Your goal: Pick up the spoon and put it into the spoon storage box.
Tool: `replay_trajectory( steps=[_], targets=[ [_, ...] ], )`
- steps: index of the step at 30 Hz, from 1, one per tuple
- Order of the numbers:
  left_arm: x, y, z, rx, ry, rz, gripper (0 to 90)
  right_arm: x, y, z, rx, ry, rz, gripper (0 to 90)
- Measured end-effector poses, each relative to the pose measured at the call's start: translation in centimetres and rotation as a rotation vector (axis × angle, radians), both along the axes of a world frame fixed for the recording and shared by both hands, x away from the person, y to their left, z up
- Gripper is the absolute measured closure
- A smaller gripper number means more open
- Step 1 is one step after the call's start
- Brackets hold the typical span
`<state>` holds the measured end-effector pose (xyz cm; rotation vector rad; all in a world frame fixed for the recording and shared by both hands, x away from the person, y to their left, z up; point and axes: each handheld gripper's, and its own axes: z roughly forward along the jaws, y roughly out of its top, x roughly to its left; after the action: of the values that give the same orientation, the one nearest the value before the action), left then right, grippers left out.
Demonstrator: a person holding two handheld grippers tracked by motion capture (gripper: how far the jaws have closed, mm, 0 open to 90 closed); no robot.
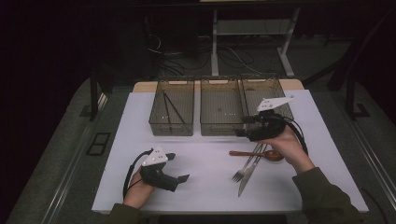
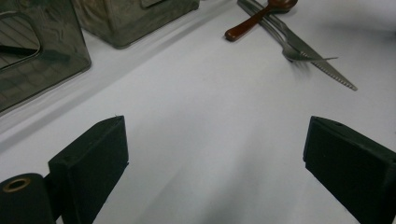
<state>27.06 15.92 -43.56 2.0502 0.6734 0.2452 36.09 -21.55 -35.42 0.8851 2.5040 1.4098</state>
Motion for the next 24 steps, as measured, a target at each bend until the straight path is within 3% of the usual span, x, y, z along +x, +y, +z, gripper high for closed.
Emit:
replay_trajectory(
  steps=[7, 12, 21, 24],
  targets=[
    [0.1, 0.2, -0.1, 0.009, -0.008, 0.008, 7.0, -1.1, -3.0, -1.1, 0.015, 0.017, -0.027, 31.5],
    [0.1, 0.4, 0.0, -0.016, -0.018, 0.027, 6.9, -1.7, -5.1, -2.1, 0.015, 0.017, -0.072, 30.7],
    [0.1, 0.3, -0.1, -0.020, -0.006, 0.019, 7.2, -2.8, -8.0, -3.2, 0.010, 0.015, -0.133, 27.6],
    [0.1, 0.3, -0.1, -0.019, -0.005, 0.025, 14.3, -3.4, -9.0, -3.6, -0.007, 0.017, -0.153, 27.4]
  ],
)
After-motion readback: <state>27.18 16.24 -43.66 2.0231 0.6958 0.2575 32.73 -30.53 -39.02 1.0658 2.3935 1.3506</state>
